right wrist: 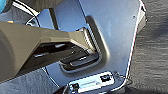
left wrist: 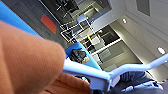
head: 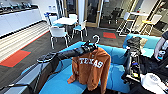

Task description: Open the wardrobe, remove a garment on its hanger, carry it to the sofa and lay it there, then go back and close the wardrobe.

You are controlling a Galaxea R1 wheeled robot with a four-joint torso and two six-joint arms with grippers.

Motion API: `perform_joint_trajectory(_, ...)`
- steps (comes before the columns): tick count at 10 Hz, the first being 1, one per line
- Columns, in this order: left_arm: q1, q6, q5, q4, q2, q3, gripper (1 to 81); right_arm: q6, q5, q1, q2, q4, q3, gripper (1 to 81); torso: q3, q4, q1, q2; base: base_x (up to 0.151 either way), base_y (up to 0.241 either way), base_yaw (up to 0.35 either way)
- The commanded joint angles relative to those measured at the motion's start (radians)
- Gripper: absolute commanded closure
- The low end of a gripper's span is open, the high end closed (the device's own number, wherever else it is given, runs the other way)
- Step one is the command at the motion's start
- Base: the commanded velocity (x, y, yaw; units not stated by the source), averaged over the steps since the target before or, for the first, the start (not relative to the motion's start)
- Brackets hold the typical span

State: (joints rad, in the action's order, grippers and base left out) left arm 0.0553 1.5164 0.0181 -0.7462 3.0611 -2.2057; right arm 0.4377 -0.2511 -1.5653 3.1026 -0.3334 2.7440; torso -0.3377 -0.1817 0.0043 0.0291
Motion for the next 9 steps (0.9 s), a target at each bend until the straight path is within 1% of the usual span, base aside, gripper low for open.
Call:
perform_joint_trajectory(1,-0.258,-0.013,0.059,-0.019,0.059,0.024,81.1,0.000,0.050,0.001,0.003,-0.001,-0.003,1.0,-0.049,0.000,0.000,0.000,0.000,0.000,0.000)
perform_joint_trajectory(2,-0.275,-0.013,0.057,-0.016,0.082,0.017,81.1,0.000,0.049,-0.002,0.001,-0.001,-0.003,1.0,-0.095,0.000,0.000,0.000,0.000,0.000,0.000)
perform_joint_trajectory(3,-0.289,-0.012,0.052,-0.015,0.105,0.001,81.1,0.000,0.049,-0.003,0.001,-0.001,-0.003,1.0,-0.108,0.000,0.000,0.000,0.000,0.000,0.000)
perform_joint_trajectory(4,-0.304,-0.010,0.051,-0.013,0.130,-0.017,81.1,-0.002,0.049,0.000,0.001,-0.001,-0.003,1.0,-0.110,0.000,0.000,0.000,0.000,0.000,0.000)
perform_joint_trajectory(5,-0.320,-0.010,0.048,-0.012,0.148,-0.022,81.1,-0.002,0.050,0.000,0.003,-0.003,-0.003,1.0,-0.070,0.000,0.000,0.000,0.000,0.000,0.000)
perform_joint_trajectory(6,-0.338,-0.010,0.025,-0.004,0.165,-0.034,81.1,-0.002,0.050,0.001,0.003,-0.003,-0.003,1.0,-0.084,0.000,0.001,-0.001,0.000,0.000,0.000)
perform_joint_trajectory(7,-0.352,-0.010,0.023,-0.002,0.168,-0.045,81.1,-0.002,0.050,-0.002,0.003,-0.003,-0.003,1.0,-0.092,0.000,0.000,-0.001,0.000,0.000,0.000)
perform_joint_trajectory(8,-0.351,-0.009,0.023,-0.002,0.144,-0.039,81.1,-0.002,0.049,-0.005,0.003,-0.004,-0.003,1.0,-0.094,0.000,0.000,-0.001,0.000,0.000,0.000)
perform_joint_trajectory(9,-0.335,-0.010,0.022,-0.005,0.092,-0.020,81.1,-0.002,0.049,-0.006,0.003,-0.004,-0.003,1.0,-0.094,0.000,0.001,-0.001,0.000,0.000,0.000)
